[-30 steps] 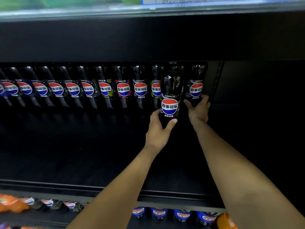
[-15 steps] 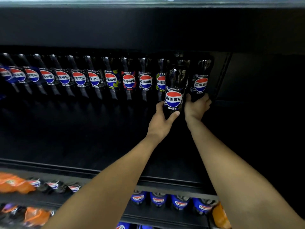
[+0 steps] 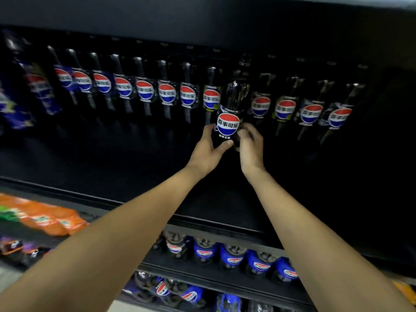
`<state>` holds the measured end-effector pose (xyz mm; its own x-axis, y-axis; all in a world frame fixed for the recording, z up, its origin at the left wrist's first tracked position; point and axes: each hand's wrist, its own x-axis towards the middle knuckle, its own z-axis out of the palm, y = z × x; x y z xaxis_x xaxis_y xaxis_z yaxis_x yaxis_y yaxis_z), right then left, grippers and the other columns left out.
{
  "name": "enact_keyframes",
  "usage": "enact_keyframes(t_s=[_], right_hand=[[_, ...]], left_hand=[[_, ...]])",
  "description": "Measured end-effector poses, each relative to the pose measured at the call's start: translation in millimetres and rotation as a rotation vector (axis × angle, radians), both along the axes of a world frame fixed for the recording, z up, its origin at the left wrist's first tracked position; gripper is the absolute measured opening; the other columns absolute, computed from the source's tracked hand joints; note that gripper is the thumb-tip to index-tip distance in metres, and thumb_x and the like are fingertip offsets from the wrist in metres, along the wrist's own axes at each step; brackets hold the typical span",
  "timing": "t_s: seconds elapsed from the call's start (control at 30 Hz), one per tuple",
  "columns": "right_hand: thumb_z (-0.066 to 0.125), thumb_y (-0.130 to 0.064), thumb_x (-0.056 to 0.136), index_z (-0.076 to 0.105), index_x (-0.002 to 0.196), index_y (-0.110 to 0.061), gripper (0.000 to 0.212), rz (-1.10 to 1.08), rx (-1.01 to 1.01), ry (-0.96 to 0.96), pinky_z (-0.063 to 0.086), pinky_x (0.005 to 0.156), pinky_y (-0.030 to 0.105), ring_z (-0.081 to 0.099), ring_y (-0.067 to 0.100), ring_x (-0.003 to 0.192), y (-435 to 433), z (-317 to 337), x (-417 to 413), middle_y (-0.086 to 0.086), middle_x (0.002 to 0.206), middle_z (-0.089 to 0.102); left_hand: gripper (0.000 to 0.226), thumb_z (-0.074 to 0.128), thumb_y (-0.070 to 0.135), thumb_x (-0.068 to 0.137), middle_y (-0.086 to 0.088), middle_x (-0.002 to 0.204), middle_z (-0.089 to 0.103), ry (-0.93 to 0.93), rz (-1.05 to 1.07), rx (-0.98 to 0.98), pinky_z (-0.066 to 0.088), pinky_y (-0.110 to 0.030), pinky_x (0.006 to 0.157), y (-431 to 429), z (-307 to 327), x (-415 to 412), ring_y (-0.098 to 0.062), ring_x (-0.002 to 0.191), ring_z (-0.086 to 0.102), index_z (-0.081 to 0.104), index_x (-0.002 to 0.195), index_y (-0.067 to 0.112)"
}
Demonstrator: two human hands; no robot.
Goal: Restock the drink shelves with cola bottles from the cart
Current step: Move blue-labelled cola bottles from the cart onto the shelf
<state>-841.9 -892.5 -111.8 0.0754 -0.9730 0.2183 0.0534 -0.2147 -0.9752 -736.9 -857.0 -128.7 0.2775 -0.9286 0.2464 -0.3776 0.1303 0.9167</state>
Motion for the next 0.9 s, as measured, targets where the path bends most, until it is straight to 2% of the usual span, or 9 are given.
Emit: enact_keyframes(t_s=[0.1,0.27,0.37,0.57,0.67,0.73,0.83,0.9], right_hand=[[0.05,-0.02,0.085,0.065,0.108,-0.017,0.027,0.106,-0.003,-0.004,0.046,0.078,0.023,0.063,0.004,0.094,19,3,54,-0.004,0.101,0.069],[0.057,-0.008,0.094,0.062,0.119,-0.004,0.026,0.237,-0.031,-0.013,0.049,0.074,0.016,0.064,-0.001,0.086,41,8,147,0.001,0.1,0.069],[0.061,-0.012,0.094,0.062,0.12,-0.005,0.027,0.277,-0.037,0.007,0.049,0.074,0.014,0.065,-0.001,0.088,49,9,198,0.004,0.104,0.07],[0.063,-0.019,0.093,0.062,0.117,-0.013,0.025,0.282,-0.014,0.041,0.05,0.079,0.016,0.065,0.001,0.091,56,13,281,0.001,0.104,0.07],[0.064,-0.021,0.092,0.062,0.11,-0.021,0.017,0.278,-0.003,0.059,0.049,0.075,0.013,0.065,-0.003,0.087,57,12,316,-0.005,0.098,0.07],[0.064,-0.02,0.092,0.062,0.108,-0.022,0.016,0.273,-0.014,0.055,0.049,0.071,0.012,0.064,-0.007,0.082,58,9,336,-0.009,0.094,0.069],[0.065,-0.018,0.092,0.064,0.107,-0.021,0.015,0.27,-0.04,0.04,0.049,0.071,0.012,0.065,-0.006,0.082,58,6,361,-0.008,0.092,0.07],[0.066,-0.018,0.091,0.064,0.107,-0.021,0.016,0.261,-0.058,0.044,0.048,0.072,0.011,0.066,-0.005,0.084,57,4,377,-0.008,0.093,0.07]], left_hand=[[0.061,0.064,0.026,0.091,-0.003,0.135,0.052,0.005,0.02,-0.002,0.036,-0.027,0.105,17,3,57,-0.013,0.126,0.046,0.033,0.142,0.012],[0.059,0.064,0.027,0.092,0.006,0.125,0.052,0.013,0.057,0.008,0.037,-0.022,0.098,41,5,154,-0.01,0.121,0.048,0.033,0.141,0.014],[0.06,0.063,0.027,0.092,0.006,0.123,0.052,0.004,0.066,0.024,0.038,-0.021,0.096,51,8,205,-0.009,0.118,0.049,0.032,0.142,0.013],[0.064,0.061,0.029,0.094,-0.003,0.138,0.049,-0.022,0.09,0.068,0.035,-0.022,0.099,61,13,286,-0.013,0.126,0.046,0.028,0.146,0.015],[0.063,0.06,0.029,0.094,-0.003,0.142,0.045,-0.042,0.113,0.081,0.033,-0.021,0.099,65,14,319,-0.015,0.13,0.042,0.029,0.147,0.016],[0.063,0.06,0.029,0.094,-0.004,0.144,0.036,-0.064,0.138,0.092,0.029,-0.021,0.103,67,14,338,-0.016,0.134,0.036,0.03,0.148,0.017],[0.061,0.06,0.03,0.094,-0.006,0.135,0.029,-0.114,0.179,0.103,0.027,-0.029,0.112,69,12,360,-0.02,0.135,0.03,0.032,0.147,0.02],[0.06,0.059,0.03,0.095,-0.008,0.132,0.03,-0.158,0.222,0.104,0.027,-0.028,0.111,70,11,372,-0.022,0.131,0.031,0.032,0.147,0.021]])
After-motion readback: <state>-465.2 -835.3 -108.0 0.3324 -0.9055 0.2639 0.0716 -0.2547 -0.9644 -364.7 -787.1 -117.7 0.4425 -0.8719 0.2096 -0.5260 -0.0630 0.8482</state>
